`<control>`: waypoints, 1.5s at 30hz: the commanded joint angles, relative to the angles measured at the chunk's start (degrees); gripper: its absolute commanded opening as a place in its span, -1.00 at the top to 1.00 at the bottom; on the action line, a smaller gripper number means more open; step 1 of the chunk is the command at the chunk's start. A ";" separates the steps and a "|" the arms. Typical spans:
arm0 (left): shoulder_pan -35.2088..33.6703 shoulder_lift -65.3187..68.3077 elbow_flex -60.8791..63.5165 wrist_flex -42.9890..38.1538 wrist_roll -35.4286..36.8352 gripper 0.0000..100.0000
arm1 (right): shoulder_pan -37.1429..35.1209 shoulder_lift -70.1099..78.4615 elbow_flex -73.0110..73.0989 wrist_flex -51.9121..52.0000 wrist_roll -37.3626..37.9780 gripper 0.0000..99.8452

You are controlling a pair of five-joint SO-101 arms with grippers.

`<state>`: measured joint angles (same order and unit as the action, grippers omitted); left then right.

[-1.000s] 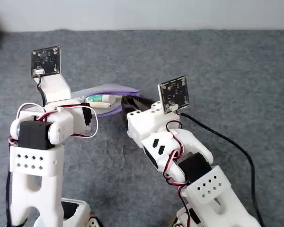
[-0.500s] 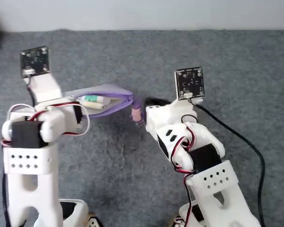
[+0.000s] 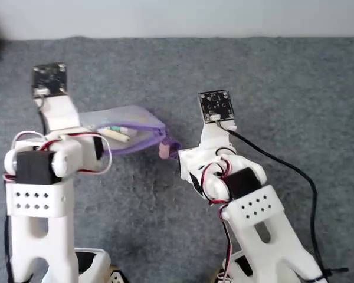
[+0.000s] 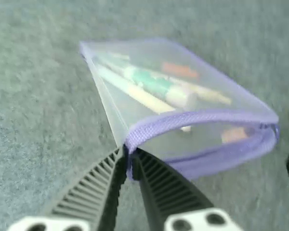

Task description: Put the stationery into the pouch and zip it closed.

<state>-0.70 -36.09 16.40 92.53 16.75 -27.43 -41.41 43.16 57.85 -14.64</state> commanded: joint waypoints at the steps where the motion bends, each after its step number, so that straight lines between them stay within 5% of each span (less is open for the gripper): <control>1: 1.58 -0.18 -0.40 3.34 -1.05 0.85 | -1.01 0.31 -1.85 0.48 -0.18 0.44; 10: 1.49 0.09 -0.57 0.53 -0.97 0.97 | -4.18 1.98 -0.35 -0.84 -0.53 0.56; 20: 1.49 0.18 -0.66 -4.40 5.45 0.97 | -8.92 7.78 4.22 -16.84 -0.62 0.56; 34: 1.49 0.18 -0.75 -4.75 5.45 0.97 | -5.32 19.74 4.22 -29.58 0.44 0.57; 40: 1.49 0.18 -0.75 -4.84 5.45 0.97 | -1.63 19.82 3.78 -30.11 6.24 0.88; 45: 1.58 0.18 -0.66 -5.89 5.45 0.97 | -1.27 19.82 3.87 -32.40 9.32 0.91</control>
<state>0.79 -36.09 16.48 88.40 21.67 -29.45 -21.27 47.74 26.81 -7.34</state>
